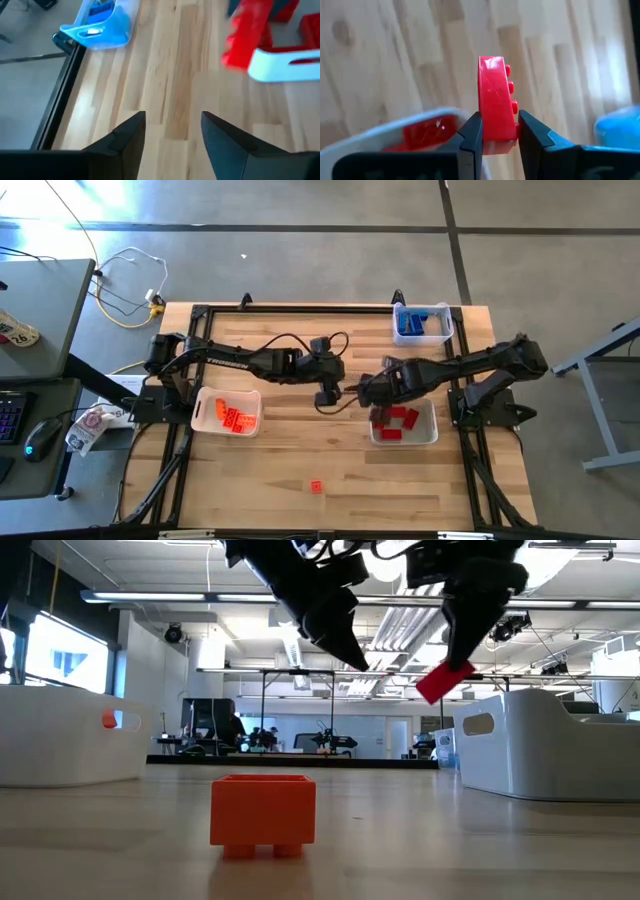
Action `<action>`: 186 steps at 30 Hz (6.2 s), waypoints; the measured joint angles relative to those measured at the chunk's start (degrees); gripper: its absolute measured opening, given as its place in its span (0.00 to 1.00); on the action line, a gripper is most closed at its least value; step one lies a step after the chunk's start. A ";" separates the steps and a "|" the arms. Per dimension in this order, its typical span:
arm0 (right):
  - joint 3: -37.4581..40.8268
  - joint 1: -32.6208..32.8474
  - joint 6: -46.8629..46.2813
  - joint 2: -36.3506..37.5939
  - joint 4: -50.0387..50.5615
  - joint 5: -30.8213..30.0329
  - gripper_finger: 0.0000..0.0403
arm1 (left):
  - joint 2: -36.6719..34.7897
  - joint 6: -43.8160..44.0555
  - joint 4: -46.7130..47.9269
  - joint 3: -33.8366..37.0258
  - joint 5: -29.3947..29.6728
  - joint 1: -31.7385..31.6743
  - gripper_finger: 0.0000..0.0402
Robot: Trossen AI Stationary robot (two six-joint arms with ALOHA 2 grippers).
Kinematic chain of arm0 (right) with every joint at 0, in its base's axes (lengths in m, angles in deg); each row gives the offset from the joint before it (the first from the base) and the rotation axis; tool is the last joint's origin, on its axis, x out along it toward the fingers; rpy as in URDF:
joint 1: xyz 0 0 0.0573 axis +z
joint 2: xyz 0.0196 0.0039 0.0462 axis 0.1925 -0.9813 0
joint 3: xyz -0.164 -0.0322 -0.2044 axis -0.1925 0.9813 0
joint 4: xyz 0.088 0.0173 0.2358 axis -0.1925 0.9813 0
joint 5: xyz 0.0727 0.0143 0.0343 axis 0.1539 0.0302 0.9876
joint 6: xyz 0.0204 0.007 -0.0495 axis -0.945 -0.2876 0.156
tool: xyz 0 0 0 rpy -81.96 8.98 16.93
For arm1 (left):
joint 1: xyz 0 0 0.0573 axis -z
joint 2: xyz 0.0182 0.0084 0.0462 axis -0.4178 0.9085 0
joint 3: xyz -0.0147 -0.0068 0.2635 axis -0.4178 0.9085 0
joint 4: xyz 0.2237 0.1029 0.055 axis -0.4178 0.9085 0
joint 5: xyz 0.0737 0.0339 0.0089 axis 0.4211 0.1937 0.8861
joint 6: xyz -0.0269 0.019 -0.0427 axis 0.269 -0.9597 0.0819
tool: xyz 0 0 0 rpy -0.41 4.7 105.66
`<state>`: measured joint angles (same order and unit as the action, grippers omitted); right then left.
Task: Sort & place blocks by color
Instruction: Put the red game piece into the gray bin, then adjust the gray bin, then put the orange game piece into the white bin
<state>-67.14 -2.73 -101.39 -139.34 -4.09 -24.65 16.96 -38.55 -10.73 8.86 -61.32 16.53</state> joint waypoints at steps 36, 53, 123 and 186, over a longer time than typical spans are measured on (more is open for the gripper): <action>6.73 13.71 -27.72 0.15 8.64 7.06 0.46 | -3.20 0.15 10.31 0.23 -0.16 1.16 0.43; 2.89 8.82 -0.16 0.17 -15.83 2.56 0.48 | -17.65 3.35 23.07 0.17 -0.01 1.44 0.43; -5.40 13.08 -9.73 -11.26 9.14 3.17 0.48 | -27.43 20.65 28.90 0.70 -12.96 4.48 0.43; -12.04 15.89 -26.67 -11.23 -3.55 2.14 0.48 | 0.95 48.31 9.75 0.72 15.27 44.91 0.43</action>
<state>-79.18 13.17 -128.06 -150.57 -7.64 -22.51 17.91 9.76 -0.98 9.58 -46.04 61.44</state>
